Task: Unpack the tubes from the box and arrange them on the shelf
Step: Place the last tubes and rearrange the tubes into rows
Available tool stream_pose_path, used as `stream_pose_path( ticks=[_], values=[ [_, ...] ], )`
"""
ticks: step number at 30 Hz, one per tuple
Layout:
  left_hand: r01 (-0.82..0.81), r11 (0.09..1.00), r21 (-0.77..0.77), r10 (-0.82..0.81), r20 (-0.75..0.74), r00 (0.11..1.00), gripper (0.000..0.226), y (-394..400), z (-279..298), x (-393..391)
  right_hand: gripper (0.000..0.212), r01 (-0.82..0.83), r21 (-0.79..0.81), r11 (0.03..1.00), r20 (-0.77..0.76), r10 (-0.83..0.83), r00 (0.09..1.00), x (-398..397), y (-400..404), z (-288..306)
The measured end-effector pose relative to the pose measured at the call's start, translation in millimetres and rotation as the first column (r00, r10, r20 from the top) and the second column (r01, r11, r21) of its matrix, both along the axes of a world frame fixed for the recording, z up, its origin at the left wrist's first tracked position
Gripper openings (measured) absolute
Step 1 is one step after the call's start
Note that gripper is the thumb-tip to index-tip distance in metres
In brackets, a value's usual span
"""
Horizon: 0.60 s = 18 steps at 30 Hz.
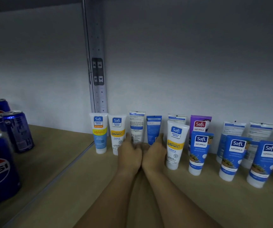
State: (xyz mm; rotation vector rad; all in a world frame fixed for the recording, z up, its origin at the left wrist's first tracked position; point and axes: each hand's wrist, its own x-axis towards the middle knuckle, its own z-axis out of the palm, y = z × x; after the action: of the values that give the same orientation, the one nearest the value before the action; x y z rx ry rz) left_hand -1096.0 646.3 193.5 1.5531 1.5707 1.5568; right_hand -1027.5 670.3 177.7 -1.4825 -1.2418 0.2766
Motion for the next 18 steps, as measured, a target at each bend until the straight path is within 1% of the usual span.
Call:
stream_pose_path(
  ticks=[3, 4, 7, 9, 12, 15, 18],
  values=[
    [0.009, 1.000, 0.022, -0.010, 0.017, 1.000, 0.043, 8.8, 0.5, 2.1, 0.061, -0.012, -0.006, 1.000, 0.001, 0.012, 1.000, 0.1, 5.5, 2.2],
    [-0.003, 1.000, 0.025, 0.003, 0.017, 1.000, 0.042, 10.4, -0.1, 2.6, 0.060, -0.024, -0.008, 1.000, 0.025, 0.024, 0.999, 1.2, 6.7, 2.4],
    [-0.062, 0.997, 0.045, 0.062, -0.019, 0.998, 0.033, 10.5, -1.9, 2.2, 0.055, -0.050, -0.018, 0.999, 0.019, 0.051, 0.999, 3.0, 6.5, 3.9],
    [-0.076, 0.995, 0.059, 0.080, -0.059, 0.995, 0.027, 9.7, -3.0, 1.1, 0.054, -0.022, -0.050, 0.999, 0.045, 0.024, 0.999, 2.3, 0.7, 8.2],
    [-0.067, 0.996, 0.052, 0.072, -0.095, 0.993, 0.025, 6.9, -3.0, -1.0, 0.052, -0.012, -0.042, 0.999, 0.038, 0.014, 0.999, 0.0, -9.5, 11.8],
    [-0.051, 0.998, 0.030, 0.055, -0.116, 0.992, 0.025, -2.0, -4.6, -3.4, 0.052, -0.032, -0.040, 0.999, 0.025, 0.033, 0.999, -1.9, -22.2, 12.9],
    [-0.013, 0.999, 0.045, 0.019, -0.126, 0.992, 0.027, -14.1, -9.6, -8.4, 0.054, -0.059, -0.034, 0.998, 0.018, 0.060, 0.998, -1.6, -34.7, 11.0]
  ],
)
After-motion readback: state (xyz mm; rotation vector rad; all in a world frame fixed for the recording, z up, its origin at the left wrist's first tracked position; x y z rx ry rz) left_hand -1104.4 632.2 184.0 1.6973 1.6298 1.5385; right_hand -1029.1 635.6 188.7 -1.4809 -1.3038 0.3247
